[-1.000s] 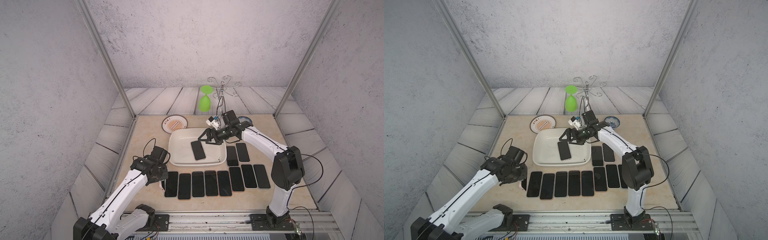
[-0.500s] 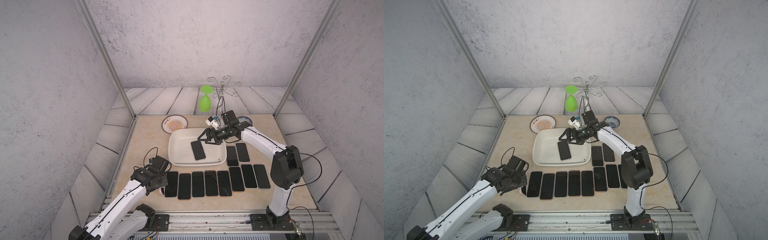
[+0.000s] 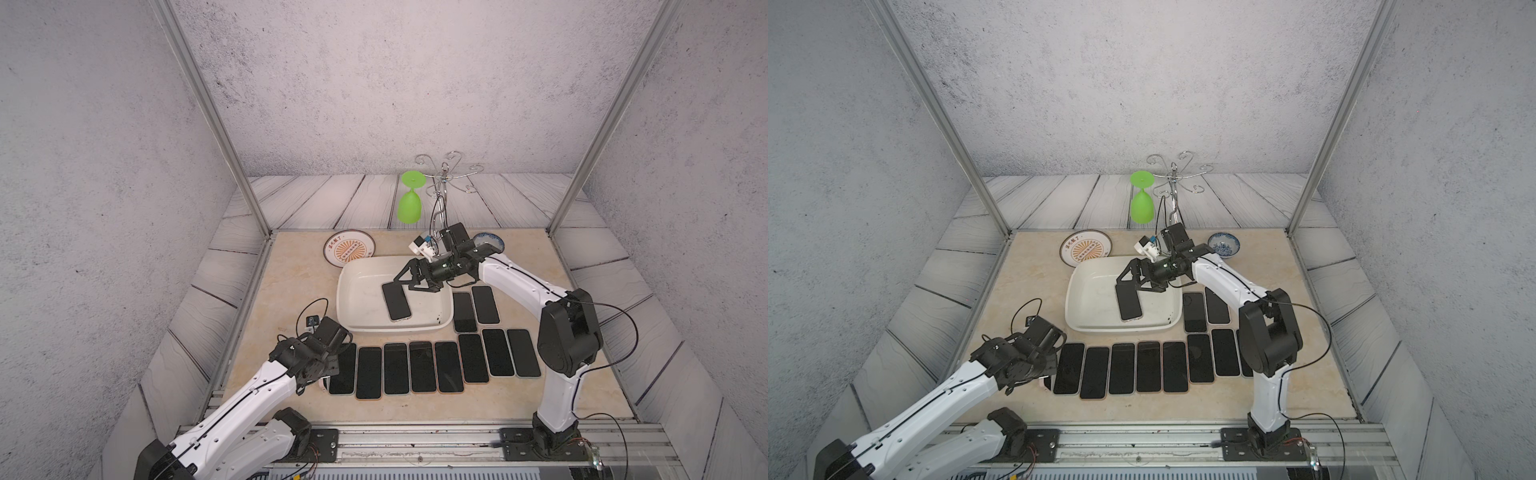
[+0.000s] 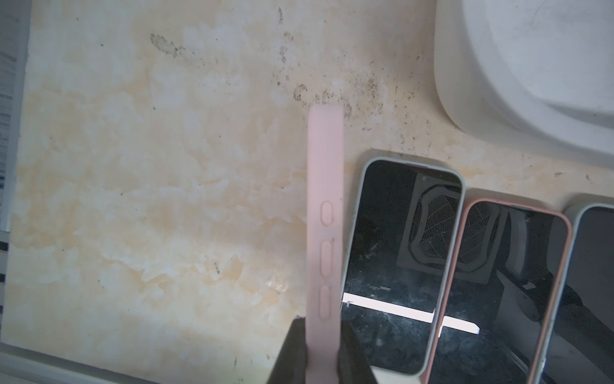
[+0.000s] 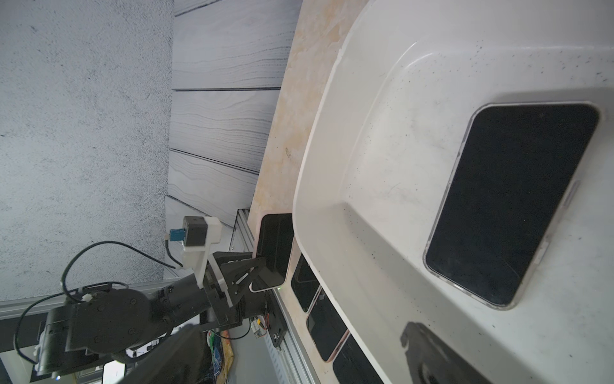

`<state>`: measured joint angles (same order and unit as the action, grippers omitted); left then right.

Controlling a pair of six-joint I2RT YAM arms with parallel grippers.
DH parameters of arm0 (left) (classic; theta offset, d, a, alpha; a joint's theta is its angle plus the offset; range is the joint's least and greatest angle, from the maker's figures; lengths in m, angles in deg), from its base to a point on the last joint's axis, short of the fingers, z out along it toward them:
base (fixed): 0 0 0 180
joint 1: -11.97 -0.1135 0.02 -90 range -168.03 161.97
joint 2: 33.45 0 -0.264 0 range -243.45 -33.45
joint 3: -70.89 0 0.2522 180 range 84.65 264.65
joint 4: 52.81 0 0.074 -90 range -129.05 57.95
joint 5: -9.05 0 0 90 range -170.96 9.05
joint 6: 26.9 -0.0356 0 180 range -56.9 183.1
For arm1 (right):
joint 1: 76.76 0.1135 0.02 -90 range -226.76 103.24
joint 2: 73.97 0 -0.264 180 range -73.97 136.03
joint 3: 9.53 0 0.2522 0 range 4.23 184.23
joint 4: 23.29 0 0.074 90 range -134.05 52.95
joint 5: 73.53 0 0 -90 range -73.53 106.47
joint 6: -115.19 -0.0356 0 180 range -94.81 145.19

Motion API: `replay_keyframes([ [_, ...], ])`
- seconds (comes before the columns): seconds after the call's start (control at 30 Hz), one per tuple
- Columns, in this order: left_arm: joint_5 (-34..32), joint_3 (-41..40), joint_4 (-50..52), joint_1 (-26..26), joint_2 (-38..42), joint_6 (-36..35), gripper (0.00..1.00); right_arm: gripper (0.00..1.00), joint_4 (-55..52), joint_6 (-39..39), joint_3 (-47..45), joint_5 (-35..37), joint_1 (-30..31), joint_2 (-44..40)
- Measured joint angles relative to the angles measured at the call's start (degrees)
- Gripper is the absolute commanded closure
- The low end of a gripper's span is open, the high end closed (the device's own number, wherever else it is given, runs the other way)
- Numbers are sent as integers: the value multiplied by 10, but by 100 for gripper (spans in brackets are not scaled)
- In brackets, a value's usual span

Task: Take the phone out of the storage box
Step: Place the phone at the center of the board.

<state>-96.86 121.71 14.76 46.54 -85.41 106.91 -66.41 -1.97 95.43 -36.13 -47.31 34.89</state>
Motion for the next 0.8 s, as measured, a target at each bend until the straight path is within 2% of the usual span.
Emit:
replay_keyframes([
  [0.13, -13, -1, 0, 15, -3, 6, 99, 1, 0, 2, 0, -2, 0, 0],
  [0.23, -26, -5, 1, 32, -3, 16, 94, 1, -3, 5, 0, -4, 1, 0],
  [0.4, -60, -6, 22, 73, -7, 49, 68, 1, -7, 9, -2, -4, 2, 2],
  [0.53, -93, -6, 40, 80, -10, 82, 53, 1, -8, 11, -3, -4, 4, 3],
  [0.57, -100, -6, 44, 80, -11, 89, 47, 1, -9, 11, -3, -4, 4, 3],
  [0.7, -123, -5, 62, 76, -11, 119, 36, 1, -9, 13, -3, -4, 5, 3],
  [0.8, -129, -5, 64, 53, -10, 129, 29, 1, -8, 13, -3, -4, 6, 3],
])
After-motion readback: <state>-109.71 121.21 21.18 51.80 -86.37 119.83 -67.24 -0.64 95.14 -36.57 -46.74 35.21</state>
